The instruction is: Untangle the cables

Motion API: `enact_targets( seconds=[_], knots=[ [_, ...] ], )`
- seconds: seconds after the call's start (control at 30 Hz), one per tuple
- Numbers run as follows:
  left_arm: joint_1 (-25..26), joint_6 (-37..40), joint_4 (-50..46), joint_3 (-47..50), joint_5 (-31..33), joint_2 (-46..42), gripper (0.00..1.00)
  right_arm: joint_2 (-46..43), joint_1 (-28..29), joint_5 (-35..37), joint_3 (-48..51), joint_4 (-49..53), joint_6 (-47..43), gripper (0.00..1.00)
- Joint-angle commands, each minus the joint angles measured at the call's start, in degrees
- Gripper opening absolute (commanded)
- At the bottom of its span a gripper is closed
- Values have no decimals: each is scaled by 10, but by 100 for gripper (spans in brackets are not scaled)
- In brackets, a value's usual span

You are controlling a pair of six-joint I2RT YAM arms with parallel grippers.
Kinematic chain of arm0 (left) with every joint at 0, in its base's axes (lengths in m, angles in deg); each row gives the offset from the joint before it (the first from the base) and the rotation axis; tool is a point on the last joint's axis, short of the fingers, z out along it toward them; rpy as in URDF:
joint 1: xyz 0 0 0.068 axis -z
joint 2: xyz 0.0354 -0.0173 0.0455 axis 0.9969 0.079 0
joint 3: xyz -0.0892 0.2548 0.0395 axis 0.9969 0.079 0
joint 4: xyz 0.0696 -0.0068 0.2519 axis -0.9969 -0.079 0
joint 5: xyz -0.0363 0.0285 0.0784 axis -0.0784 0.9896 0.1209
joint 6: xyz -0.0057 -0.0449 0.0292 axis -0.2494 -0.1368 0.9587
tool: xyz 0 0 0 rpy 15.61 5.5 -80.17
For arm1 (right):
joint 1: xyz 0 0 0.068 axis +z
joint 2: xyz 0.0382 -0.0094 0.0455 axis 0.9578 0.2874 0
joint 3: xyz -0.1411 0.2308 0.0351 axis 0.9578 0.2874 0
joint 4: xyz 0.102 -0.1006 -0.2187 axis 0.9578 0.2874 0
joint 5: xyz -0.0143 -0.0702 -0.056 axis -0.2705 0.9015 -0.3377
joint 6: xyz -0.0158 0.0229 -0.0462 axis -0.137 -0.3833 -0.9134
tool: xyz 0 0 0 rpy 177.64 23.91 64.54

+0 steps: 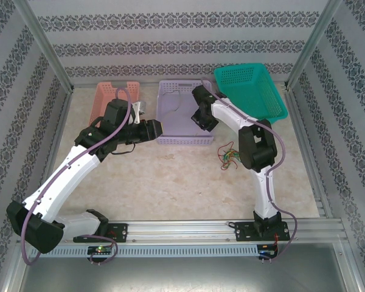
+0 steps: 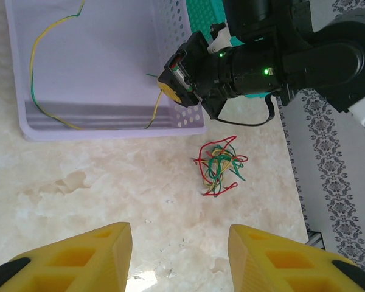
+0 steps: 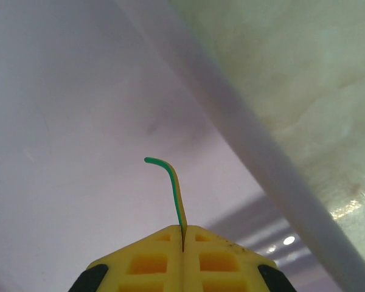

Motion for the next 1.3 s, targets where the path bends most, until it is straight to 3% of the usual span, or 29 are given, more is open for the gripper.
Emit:
enact_targets(
  seconds=[0.0,0.17,0.37,0.47,0.57,0.67,0.8,1.03,1.27],
  knots=[
    [-3,0,-12,2,10,-14,48,2,0,-5,-47,45,-35,24],
    [-3,-2,-18,-2,12,-12,56,-45,14,41,-67,59,-48,48],
    [-3,-14,-7,12,5,-8,66,-159,12,104,-7,62,-50,64],
    [-3,-22,8,21,-13,-1,67,-239,-6,116,67,46,-56,65],
    [-2,-26,36,37,-50,12,65,-355,-46,97,225,-21,-61,56],
    [4,-33,70,64,-88,29,59,-451,-117,31,406,-76,-65,51],
    [30,-33,105,88,-109,51,54,-516,-214,-111,587,-175,-36,51],
    [74,-38,144,103,-115,89,50,-479,-243,-160,629,-274,60,66],
    [92,-40,151,89,-103,103,50,-436,-242,-190,652,-342,164,67]
  ],
)
